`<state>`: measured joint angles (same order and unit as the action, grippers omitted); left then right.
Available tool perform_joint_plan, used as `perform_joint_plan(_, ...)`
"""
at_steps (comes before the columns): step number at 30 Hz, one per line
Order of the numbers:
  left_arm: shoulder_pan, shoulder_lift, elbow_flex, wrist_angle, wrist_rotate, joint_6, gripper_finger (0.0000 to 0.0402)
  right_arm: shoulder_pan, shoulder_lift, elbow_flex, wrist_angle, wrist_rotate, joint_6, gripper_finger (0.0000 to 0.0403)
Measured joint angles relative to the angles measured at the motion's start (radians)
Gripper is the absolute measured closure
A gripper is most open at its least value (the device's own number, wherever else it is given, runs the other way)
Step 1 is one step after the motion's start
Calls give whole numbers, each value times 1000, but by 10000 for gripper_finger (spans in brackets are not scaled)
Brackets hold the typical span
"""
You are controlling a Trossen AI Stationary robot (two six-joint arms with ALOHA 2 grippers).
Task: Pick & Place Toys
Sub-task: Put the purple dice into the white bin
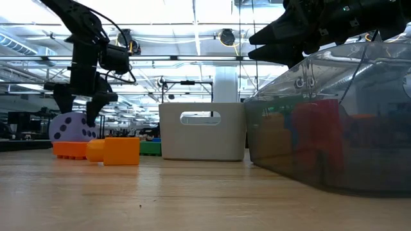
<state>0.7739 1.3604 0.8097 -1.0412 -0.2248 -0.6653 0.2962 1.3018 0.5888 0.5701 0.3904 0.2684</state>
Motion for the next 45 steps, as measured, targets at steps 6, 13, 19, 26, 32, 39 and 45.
perform_joint_plan(6, -27, 1, -1, -4, -10, 0, 90, 0, 0, 0, 0, 0, 0, 206)
perform_joint_plan(13, -44, 1, -2, 0, -13, -12, 105, 0, 0, 0, 0, 0, 0, 206)
perform_joint_plan(19, -64, 1, -4, 22, -13, -10, 110, 0, 0, 0, 0, 0, 0, 206)
perform_joint_plan(26, -78, -12, 16, 43, -11, -10, 111, 0, 0, 0, 0, 0, 0, 206)
perform_joint_plan(32, -90, -11, 69, 79, 86, 23, 112, 0, 0, 0, 0, 0, 0, 206)
perform_joint_plan(39, -103, -12, 78, 202, 164, 43, 112, 0, 0, 0, 0, 0, 0, 206)
perform_joint_plan(45, -103, -12, 79, 305, 254, 62, 132, 0, 0, 0, 0, 0, 0, 206)
